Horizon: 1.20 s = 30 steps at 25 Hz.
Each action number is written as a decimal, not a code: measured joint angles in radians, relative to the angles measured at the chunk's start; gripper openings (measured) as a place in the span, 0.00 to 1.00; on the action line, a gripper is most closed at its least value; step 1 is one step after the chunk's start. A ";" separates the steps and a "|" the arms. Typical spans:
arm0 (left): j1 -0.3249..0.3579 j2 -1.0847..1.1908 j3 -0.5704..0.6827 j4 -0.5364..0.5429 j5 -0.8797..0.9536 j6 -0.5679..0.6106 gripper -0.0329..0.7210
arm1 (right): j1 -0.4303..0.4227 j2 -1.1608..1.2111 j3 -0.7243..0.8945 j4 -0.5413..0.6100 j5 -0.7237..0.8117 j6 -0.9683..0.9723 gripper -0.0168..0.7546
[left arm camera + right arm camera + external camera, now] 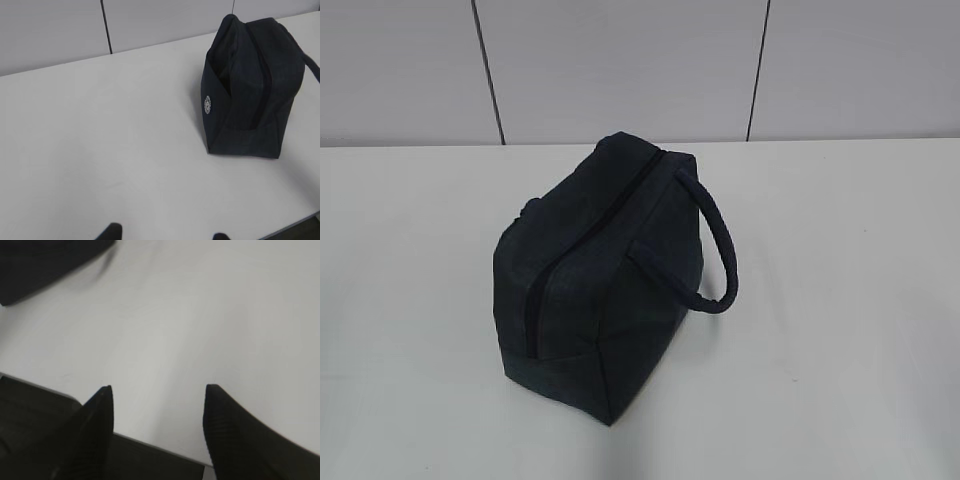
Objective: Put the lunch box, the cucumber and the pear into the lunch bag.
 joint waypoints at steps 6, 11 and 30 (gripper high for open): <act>0.000 -0.031 0.045 -0.013 -0.087 0.000 0.48 | 0.000 -0.088 0.000 -0.007 0.006 0.000 0.60; -0.001 -0.031 0.047 -0.014 -0.094 0.000 0.48 | 0.000 -0.088 0.000 -0.009 0.006 0.002 0.60; 0.055 -0.032 0.047 -0.014 -0.097 0.000 0.47 | -0.044 -0.089 0.000 -0.005 0.006 0.008 0.60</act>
